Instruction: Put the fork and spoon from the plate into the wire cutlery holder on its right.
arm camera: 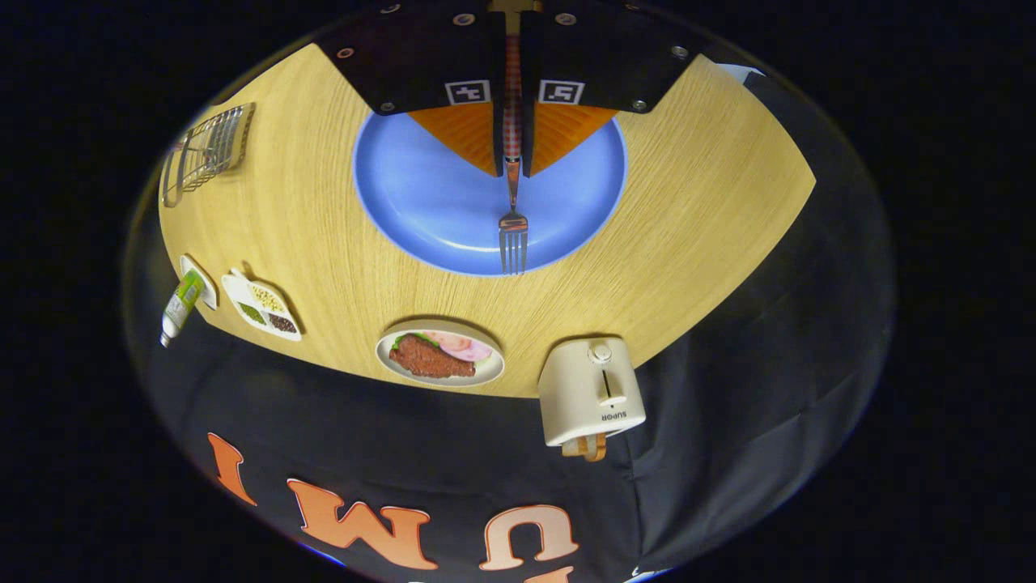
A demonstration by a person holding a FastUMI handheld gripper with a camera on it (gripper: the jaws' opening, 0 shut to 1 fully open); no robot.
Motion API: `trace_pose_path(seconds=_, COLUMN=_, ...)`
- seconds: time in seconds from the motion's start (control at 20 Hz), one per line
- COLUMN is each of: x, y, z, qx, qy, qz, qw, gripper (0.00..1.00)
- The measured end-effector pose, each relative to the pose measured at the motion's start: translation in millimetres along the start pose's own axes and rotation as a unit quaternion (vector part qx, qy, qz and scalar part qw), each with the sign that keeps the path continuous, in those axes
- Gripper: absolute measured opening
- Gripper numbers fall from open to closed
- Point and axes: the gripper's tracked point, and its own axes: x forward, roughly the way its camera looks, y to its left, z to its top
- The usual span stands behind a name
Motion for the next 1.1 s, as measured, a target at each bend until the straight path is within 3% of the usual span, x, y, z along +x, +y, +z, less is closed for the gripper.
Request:
trace_pose_path(seconds=0.35, x=-51, y=-55, z=41, qx=0.010, qy=-0.054, qz=-0.037, qw=0.998, gripper=0.07)
trace_pose_path(seconds=0.65, x=-92, y=-123, z=45, qx=0.033, qy=-0.068, qz=-0.081, qw=0.994, gripper=0.07)
trace_pose_path(seconds=1.1, x=-144, y=-219, z=8, qx=0.051, qy=-0.015, qz=-0.137, qw=0.989, gripper=0.07)
